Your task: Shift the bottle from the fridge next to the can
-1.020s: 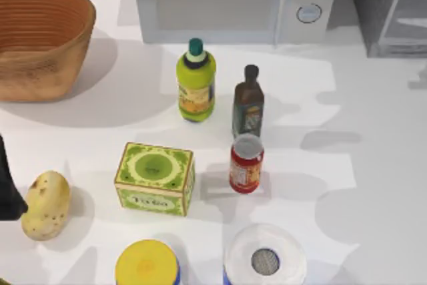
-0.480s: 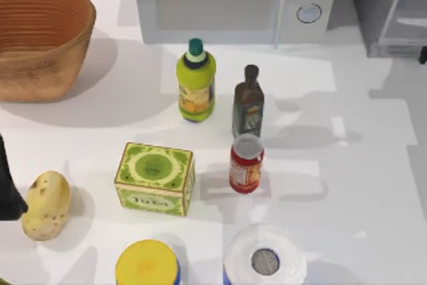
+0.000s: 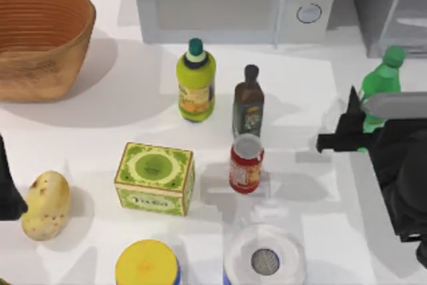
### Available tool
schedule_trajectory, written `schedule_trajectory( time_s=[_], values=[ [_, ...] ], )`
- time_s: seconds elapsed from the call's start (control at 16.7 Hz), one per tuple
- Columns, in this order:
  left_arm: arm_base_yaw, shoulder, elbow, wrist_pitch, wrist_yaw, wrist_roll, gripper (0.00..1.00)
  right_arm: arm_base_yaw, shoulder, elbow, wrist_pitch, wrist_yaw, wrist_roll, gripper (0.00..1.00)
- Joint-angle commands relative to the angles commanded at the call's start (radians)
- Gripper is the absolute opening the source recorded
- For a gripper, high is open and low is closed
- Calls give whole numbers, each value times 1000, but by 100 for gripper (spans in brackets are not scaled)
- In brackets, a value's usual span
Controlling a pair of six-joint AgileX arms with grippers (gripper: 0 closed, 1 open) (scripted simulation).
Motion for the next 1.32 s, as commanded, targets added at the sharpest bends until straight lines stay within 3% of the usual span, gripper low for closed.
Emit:
schedule_trajectory(
  time_s=[0.24, 0.96, 1.32],
  values=[
    [0, 0, 0, 0, 0, 0, 100, 131, -30, -86, 40, 131, 7, 0],
    [0, 0, 0, 0, 0, 0, 100, 137, -32, -91, 42, 137, 7, 0],
    [0, 0, 0, 0, 0, 0, 100, 137, -32, -91, 42, 137, 7, 45]
  ],
)
